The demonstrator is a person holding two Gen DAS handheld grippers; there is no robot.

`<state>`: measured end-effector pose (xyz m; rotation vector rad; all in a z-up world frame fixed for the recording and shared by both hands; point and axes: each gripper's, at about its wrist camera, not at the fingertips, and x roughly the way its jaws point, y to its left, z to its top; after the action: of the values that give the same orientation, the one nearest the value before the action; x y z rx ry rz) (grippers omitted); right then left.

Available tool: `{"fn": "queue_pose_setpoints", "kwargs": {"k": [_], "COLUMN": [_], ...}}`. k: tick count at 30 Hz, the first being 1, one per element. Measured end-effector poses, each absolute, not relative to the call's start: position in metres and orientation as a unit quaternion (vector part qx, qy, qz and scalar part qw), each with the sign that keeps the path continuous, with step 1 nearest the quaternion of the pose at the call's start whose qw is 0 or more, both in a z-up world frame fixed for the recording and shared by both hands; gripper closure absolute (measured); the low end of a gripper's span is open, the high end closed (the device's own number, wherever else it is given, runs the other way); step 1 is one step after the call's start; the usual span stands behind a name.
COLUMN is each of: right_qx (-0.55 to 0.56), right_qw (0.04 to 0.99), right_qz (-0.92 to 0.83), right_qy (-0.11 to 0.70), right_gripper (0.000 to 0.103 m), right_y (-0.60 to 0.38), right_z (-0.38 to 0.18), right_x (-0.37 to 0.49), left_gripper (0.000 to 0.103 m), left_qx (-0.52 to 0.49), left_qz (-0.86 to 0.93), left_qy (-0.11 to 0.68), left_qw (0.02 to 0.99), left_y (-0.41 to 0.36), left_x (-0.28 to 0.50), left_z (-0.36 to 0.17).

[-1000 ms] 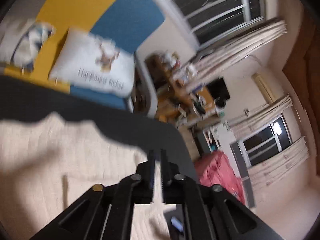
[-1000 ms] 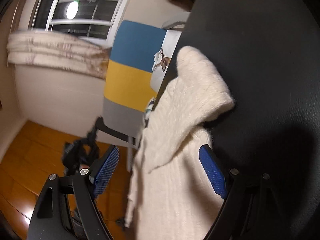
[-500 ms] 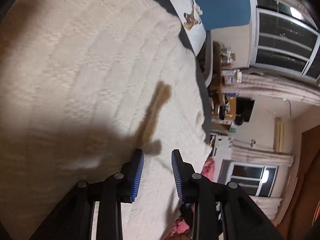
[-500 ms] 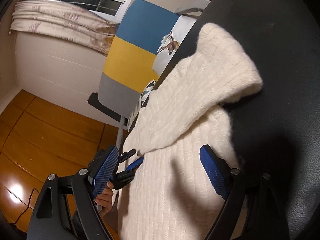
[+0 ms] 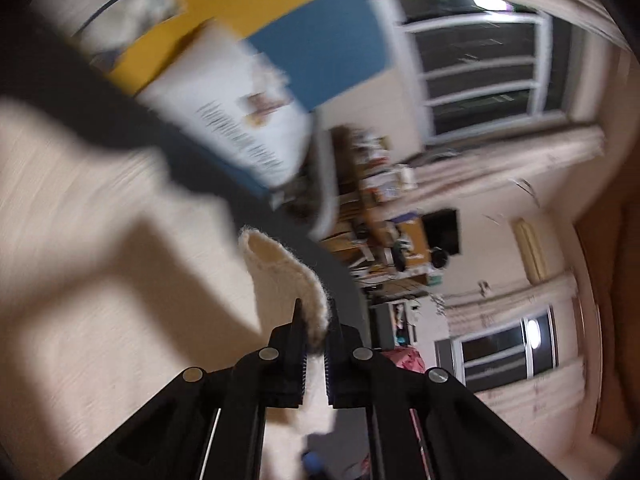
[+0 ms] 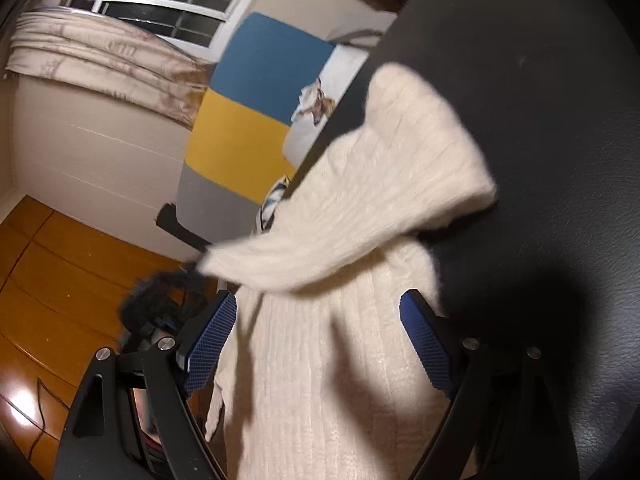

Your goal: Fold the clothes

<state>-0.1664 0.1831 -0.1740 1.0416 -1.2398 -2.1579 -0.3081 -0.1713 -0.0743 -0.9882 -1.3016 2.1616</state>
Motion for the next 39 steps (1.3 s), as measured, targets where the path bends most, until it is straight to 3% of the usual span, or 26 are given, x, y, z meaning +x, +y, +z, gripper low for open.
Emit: {"fn": "queue_pose_setpoints", "kwargs": {"k": [4, 6, 13, 17, 23, 31, 35, 37, 39], "right_qx": [0.360, 0.341, 0.287, 0.270, 0.252, 0.309, 0.340, 0.353, 0.362], "right_qw": [0.251, 0.252, 0.216, 0.185, 0.156, 0.153, 0.157, 0.156, 0.156], "right_qz": [-0.756, -0.740, -0.672, -0.673, -0.701, -0.747, -0.761, -0.769, -0.775], "right_qy": [-0.485, -0.522, -0.647, -0.663, -0.649, -0.569, -0.529, -0.510, -0.493], "right_gripper": [0.015, 0.007, 0.002, 0.002, 0.002, 0.002, 0.002, 0.002, 0.002], "right_y": [0.184, 0.187, 0.193, 0.193, 0.197, 0.181, 0.172, 0.168, 0.165], "right_z": [-0.177, -0.182, -0.205, -0.210, -0.203, -0.194, -0.191, -0.189, -0.187], "right_x": [-0.166, -0.171, -0.207, -0.224, -0.239, -0.256, -0.263, -0.266, -0.268], "left_gripper": [0.098, 0.098, 0.098, 0.098, 0.098, 0.098, 0.096, 0.086, 0.085], "left_qx": [-0.312, -0.299, -0.282, -0.272, -0.289, -0.429, -0.437, -0.429, -0.425], "left_qz": [0.807, 0.817, 0.832, 0.839, 0.854, 0.813, 0.778, 0.756, 0.744], "left_qy": [-0.429, -0.413, -0.383, -0.375, -0.359, -0.374, -0.430, -0.469, -0.490], "left_qw": [0.260, 0.270, 0.287, 0.287, 0.242, 0.122, 0.137, 0.154, 0.159], "left_y": [-0.148, -0.137, -0.146, -0.168, -0.223, -0.282, -0.299, -0.308, -0.313], "left_x": [-0.335, -0.347, -0.337, -0.317, -0.274, -0.213, -0.200, -0.203, -0.211], "left_z": [0.001, 0.028, 0.055, 0.047, -0.007, -0.174, -0.204, -0.207, -0.207]}}
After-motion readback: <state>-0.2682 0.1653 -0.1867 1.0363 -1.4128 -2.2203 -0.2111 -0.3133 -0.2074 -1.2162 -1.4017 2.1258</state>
